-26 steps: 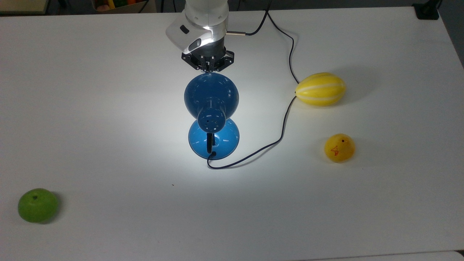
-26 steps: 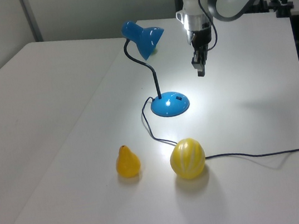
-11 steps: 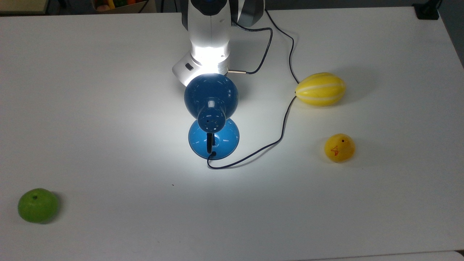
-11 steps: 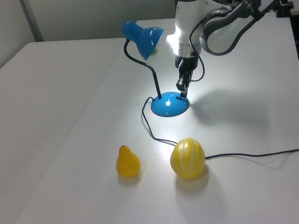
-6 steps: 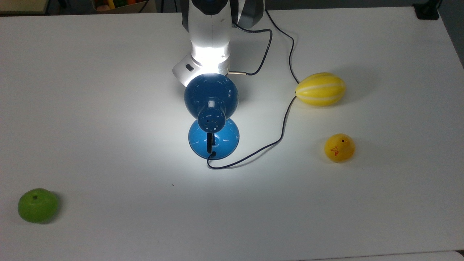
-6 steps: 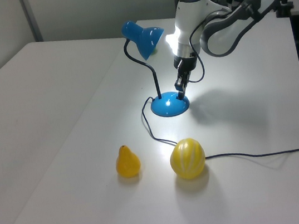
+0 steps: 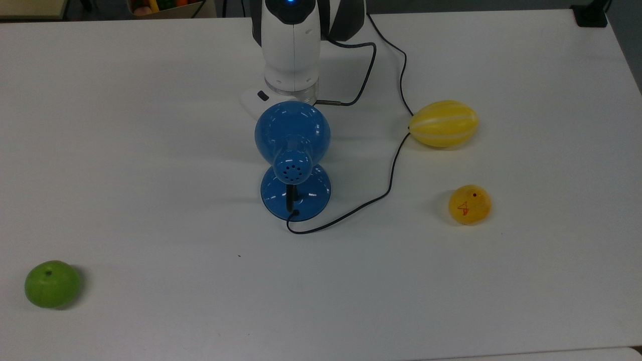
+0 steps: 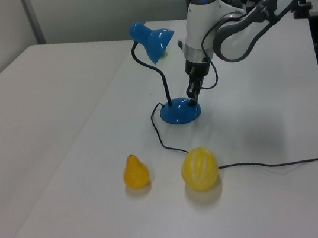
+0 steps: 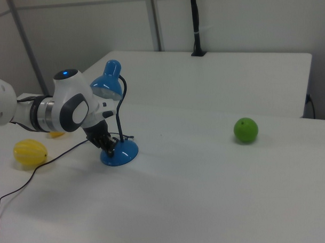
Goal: Turn off lamp
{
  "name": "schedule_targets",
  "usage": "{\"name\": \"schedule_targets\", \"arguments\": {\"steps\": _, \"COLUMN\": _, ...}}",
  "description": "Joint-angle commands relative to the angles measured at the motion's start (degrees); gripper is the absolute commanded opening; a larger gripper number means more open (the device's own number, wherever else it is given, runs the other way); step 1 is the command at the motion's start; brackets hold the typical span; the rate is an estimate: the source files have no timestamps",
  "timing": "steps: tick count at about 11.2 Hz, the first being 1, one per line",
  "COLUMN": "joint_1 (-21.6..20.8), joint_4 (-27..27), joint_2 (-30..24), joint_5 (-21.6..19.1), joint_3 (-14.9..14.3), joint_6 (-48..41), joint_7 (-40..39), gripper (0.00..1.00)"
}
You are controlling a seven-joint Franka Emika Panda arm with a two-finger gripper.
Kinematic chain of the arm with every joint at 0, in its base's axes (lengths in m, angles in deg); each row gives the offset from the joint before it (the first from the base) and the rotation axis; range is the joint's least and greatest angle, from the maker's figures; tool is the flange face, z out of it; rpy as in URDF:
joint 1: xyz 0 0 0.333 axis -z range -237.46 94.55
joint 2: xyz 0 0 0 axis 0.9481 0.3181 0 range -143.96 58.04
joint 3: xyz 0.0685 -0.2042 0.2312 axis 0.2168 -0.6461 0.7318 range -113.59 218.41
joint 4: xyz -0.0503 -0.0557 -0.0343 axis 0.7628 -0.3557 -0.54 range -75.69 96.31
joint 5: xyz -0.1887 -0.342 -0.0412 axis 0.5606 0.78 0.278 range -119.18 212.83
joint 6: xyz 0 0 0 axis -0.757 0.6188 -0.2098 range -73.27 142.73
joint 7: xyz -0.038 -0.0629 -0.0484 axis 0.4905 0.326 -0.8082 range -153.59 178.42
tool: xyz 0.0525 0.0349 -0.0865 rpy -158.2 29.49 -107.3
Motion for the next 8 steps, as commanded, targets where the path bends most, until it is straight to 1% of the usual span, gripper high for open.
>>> {"name": "schedule_targets", "arguments": {"steps": 1, "joint_1": -0.35, "joint_4": 1.41, "joint_2": 1.01, "joint_5": 1.07, "joint_3": 0.29, "joint_6": -0.94, "joint_7": 0.72, "gripper": 0.0}}
{"name": "schedule_targets", "arguments": {"steps": 4, "joint_1": -0.27, "joint_4": 0.89, "joint_2": 0.13, "joint_5": 1.07, "joint_3": 0.29, "joint_6": -5.15, "joint_7": 0.81, "gripper": 0.0}}
{"name": "schedule_targets", "arguments": {"steps": 8, "joint_1": -0.27, "joint_4": 0.36, "joint_2": -5.39, "joint_5": 1.07, "joint_3": 0.47, "joint_6": -17.1, "joint_7": -0.06, "gripper": 0.0}}
